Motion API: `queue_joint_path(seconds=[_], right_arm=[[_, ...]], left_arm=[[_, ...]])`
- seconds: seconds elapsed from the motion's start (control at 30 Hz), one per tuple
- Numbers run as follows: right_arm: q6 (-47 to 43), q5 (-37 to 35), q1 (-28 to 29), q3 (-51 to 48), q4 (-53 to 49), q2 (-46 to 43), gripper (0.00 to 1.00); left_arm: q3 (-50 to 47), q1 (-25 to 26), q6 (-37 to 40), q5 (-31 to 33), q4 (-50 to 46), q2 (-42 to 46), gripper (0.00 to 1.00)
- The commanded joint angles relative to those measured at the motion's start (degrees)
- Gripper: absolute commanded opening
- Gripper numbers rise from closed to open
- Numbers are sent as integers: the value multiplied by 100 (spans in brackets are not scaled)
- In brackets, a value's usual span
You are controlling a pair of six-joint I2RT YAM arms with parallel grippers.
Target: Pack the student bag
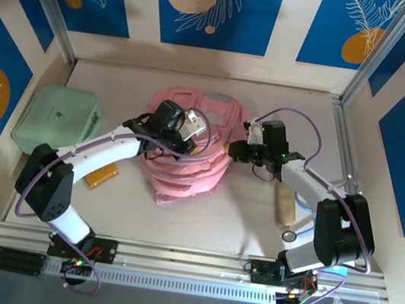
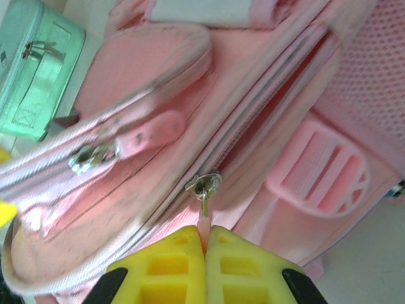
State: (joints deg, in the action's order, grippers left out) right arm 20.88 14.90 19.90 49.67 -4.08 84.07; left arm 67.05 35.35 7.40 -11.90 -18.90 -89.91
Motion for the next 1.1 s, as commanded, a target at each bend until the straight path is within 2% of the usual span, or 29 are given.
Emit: queue_joint_path(seconds=[0.0, 0.27, 0.5, 0.77, 1.07], right_arm=[[-349, 82, 120, -155, -14, -385, 0], [-697, 123, 468, -281, 49, -694, 0], [-761, 162, 809, -342, 230, -681, 0], [-770, 242, 1065, -497, 467, -787, 0], [-309, 76, 1158, -444, 721, -441, 0]], left_arm=[[456, -160, -441, 351, 205, -157, 0], [926, -174, -594, 248, 32, -508, 0], [1202, -171, -788, -119, 14, -785, 0], [1300, -169, -917, -259, 92, -947, 0], [1499, -170, -1314, -689, 421, -1204, 0]])
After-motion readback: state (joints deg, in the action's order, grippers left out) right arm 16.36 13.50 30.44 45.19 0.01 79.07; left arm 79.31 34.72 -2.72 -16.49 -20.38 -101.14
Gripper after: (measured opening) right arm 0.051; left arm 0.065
